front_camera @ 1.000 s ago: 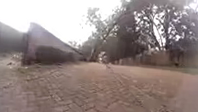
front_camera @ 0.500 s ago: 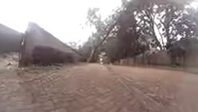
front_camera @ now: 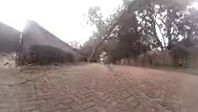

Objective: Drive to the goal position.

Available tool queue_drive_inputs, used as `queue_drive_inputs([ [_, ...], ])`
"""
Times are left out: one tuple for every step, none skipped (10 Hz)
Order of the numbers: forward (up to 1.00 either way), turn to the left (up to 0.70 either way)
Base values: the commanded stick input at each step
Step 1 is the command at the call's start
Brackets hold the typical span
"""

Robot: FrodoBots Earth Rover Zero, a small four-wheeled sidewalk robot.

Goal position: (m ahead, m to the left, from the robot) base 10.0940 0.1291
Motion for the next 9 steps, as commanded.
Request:
queue_drive_inputs([
  [0.50, 0.04],
  [0.50, 0.06],
  [0.50, 0.08],
  [0.50, 0.10],
  [0.50, 0.11],
  [0.50, 0.11],
  [0.50, 0.11],
  [0.50, 0.10],
  [0.50, 0.10],
])
